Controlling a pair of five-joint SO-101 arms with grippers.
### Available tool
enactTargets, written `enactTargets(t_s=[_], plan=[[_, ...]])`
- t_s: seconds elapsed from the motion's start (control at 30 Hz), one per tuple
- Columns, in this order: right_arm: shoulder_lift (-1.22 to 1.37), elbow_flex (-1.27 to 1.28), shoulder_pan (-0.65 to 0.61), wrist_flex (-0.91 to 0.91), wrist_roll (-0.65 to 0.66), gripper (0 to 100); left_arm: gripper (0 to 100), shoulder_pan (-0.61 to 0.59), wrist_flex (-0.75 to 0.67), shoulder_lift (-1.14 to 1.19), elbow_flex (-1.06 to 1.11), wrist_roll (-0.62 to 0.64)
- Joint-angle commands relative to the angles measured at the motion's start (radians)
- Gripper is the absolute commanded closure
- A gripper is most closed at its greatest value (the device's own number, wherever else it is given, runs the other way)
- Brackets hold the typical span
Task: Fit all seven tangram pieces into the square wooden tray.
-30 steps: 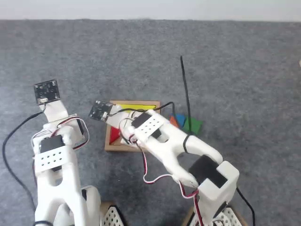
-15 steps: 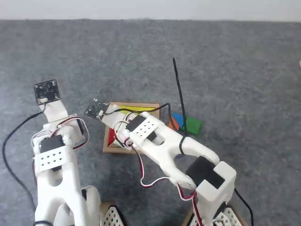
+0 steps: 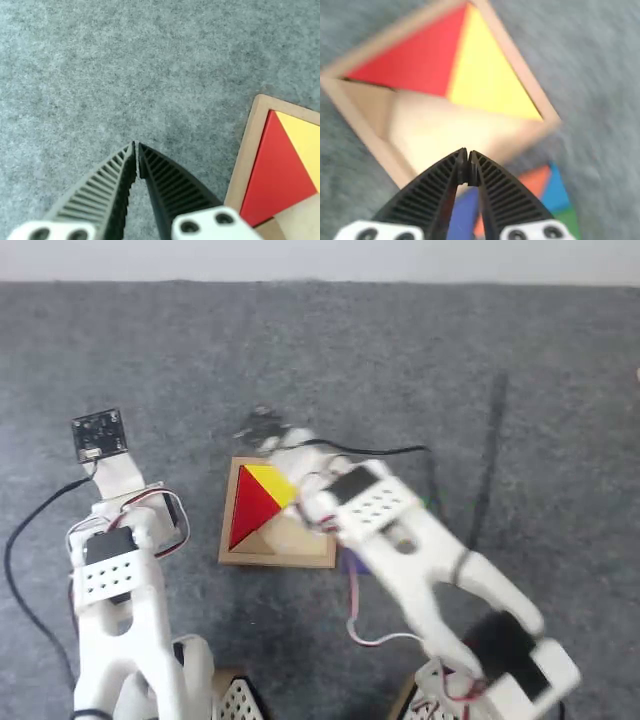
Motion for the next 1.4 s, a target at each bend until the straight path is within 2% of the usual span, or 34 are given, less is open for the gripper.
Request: enactTargets(t_s=[0.0,0.27,0.43,0.57,0.7,0.87,1.07,1.37], plan=[[-0.171,0.092,0.065,0.005,-0.009,99.0,99,0.002,-0.048,-0.029,-0.022,0.009],[-0.288,0.227,0.081,0.005,-0.006,98.9,99,0.049,-0.063,-0.031,0.001,0.005],[-0.231,0.209,0.176,-0.001,-0.055,98.6,99,0.049,-0.063,-0.032,0.001,0.005],[-0.208,0.196,0.214,0.054,-0.051,90.6,99,0.049,-0.060,-0.032,0.001,0.005],[-0.225,0.249,0.128,0.114,0.023,87.4,99,0.049,-0.055,-0.032,-0.001,0.005],[-0.262,0.333,0.091,0.061,0.077,87.0,99,0.049,-0.055,-0.032,-0.002,0.005],[-0.263,0.364,-0.033,0.053,0.077,77.9,99,0.068,-0.055,-0.032,0.001,0.005],[-0.262,0.387,-0.101,0.033,0.028,77.6,99,0.074,-0.055,-0.032,0.001,0.003]])
